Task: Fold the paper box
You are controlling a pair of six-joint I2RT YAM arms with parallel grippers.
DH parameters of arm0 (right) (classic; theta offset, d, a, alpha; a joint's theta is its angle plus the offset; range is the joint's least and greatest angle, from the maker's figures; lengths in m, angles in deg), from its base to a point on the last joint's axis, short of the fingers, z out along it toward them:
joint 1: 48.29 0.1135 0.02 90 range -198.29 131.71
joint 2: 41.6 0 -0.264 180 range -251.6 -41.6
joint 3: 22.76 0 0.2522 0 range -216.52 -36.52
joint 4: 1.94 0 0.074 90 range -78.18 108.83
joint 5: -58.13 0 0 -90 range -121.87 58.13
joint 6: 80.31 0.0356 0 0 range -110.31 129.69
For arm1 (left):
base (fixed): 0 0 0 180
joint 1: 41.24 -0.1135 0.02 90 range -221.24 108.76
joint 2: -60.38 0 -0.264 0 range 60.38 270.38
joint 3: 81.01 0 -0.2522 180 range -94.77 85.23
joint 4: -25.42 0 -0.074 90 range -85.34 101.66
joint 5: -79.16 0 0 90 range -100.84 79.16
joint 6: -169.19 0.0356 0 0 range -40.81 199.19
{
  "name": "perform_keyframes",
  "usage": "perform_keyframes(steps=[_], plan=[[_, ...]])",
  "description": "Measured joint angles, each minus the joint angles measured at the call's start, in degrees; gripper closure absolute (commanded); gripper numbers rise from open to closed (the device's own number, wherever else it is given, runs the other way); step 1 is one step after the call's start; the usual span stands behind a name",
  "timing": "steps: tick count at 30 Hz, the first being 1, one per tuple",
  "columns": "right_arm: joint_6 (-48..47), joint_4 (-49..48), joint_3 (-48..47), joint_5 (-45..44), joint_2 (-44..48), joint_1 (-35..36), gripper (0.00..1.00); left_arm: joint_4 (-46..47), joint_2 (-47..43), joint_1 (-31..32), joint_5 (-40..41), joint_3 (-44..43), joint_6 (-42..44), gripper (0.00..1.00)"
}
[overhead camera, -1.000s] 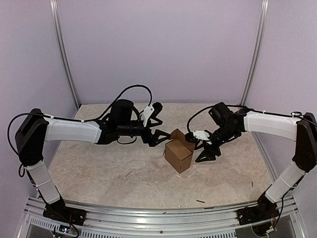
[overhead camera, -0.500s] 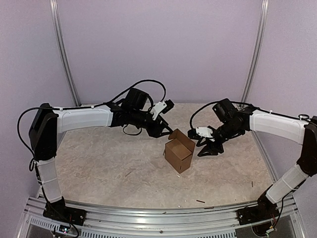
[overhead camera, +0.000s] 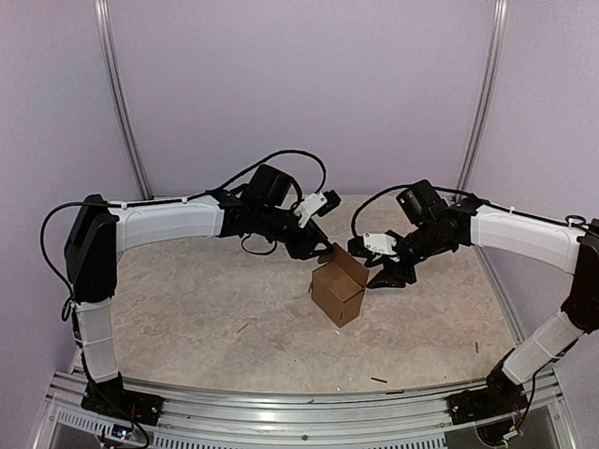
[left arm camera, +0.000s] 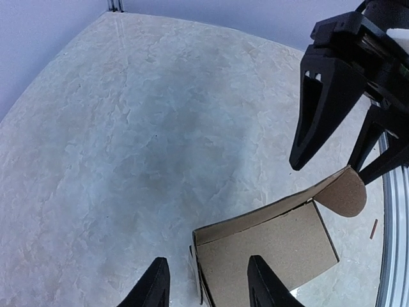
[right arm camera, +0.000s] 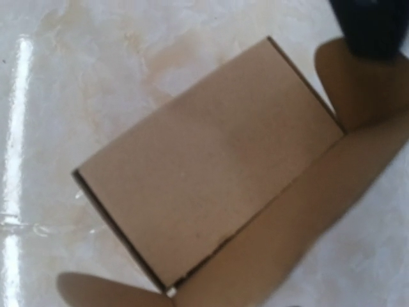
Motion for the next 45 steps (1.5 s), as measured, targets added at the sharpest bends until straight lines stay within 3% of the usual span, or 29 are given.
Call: perform_keyframes(steps=[7,17,25,45], plan=[[0.92,-0.09,-0.15,-0.63,0.00,1.42,0.48,-1.01,2.58,0.07,0.07,-1.31,0.55,0.80],[4.17,-1.42,-1.36,-0.63,-1.01,1.57,0.51,-3.06,2.71,0.09,0.00,-2.36,0.13,0.88],[5.92,-2.27,-1.51,-0.61,-1.62,1.77,0.51,-5.55,2.93,0.09,0.02,-6.93,-1.81,0.90],[5.14,-1.18,-1.62,1.14,-1.90,2.93,0.50,-6.29,3.76,0.09,-0.02,-4.76,-2.51,0.93]])
